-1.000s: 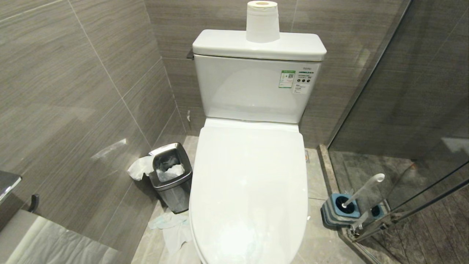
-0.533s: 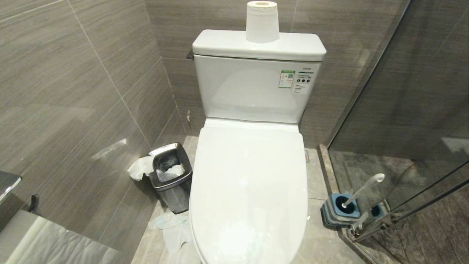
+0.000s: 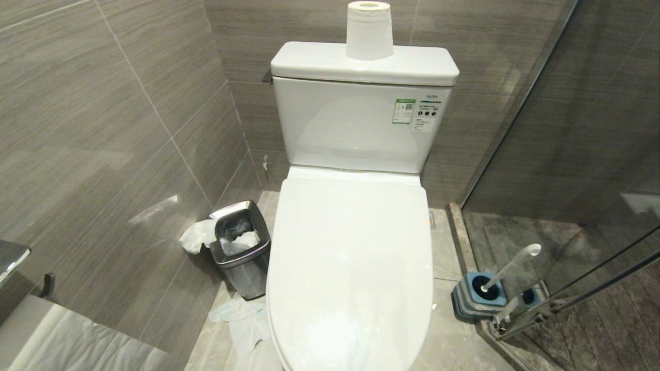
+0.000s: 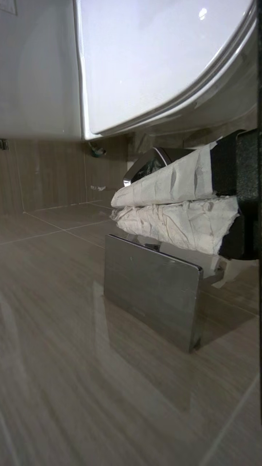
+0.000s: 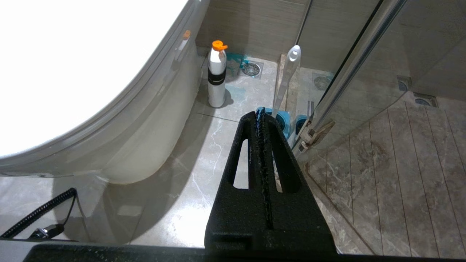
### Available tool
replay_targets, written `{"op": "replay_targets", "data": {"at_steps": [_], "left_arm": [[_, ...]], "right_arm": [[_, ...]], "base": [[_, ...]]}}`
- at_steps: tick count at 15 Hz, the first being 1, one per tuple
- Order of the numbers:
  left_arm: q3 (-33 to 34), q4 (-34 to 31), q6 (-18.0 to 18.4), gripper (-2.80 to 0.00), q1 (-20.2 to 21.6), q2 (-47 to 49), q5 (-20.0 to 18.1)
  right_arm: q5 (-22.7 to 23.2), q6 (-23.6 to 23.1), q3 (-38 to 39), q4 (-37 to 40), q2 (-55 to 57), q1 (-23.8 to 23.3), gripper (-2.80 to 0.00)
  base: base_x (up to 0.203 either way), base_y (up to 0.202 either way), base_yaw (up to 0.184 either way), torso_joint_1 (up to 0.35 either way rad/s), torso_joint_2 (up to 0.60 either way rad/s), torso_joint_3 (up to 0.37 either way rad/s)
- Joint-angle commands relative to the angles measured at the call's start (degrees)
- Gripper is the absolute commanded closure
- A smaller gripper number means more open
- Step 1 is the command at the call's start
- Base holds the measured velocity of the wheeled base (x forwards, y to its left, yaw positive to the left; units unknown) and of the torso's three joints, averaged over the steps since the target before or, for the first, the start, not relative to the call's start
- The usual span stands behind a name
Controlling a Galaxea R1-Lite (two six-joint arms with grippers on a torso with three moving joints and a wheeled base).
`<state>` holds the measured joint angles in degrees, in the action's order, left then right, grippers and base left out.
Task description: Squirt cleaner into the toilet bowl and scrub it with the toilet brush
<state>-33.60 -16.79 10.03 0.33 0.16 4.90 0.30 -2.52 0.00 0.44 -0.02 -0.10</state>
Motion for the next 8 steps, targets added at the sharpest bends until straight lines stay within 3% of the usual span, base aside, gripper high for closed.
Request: {"op": "replay_targets", "data": {"at_steps": [1,5,8], "left_arm": [[11.1,10.2,0.9,0.00,0.0,-0.2,0.1],[28.6,22.8,1.4,0.00,0.0,-0.2,0.4],[33.6,24.0,0.8,0.00,0.0,-0.2,0.7]], "right_arm": [[0.0,0.1,0.1,0.0,-0.1,0.0,0.00],[0.0,0.0,0.1,0.0,-0.1,0.0,0.00],[0.0,0.1,0.1,0.0,-0.1,0.0,0.00]], "base": [[0.000,0.000,0.000,0.000,0.00,0.000],[0.000,0.000,0.000,0.000,0.00,0.000],[0.000,0.000,0.000,0.000,0.00,0.000]]}}
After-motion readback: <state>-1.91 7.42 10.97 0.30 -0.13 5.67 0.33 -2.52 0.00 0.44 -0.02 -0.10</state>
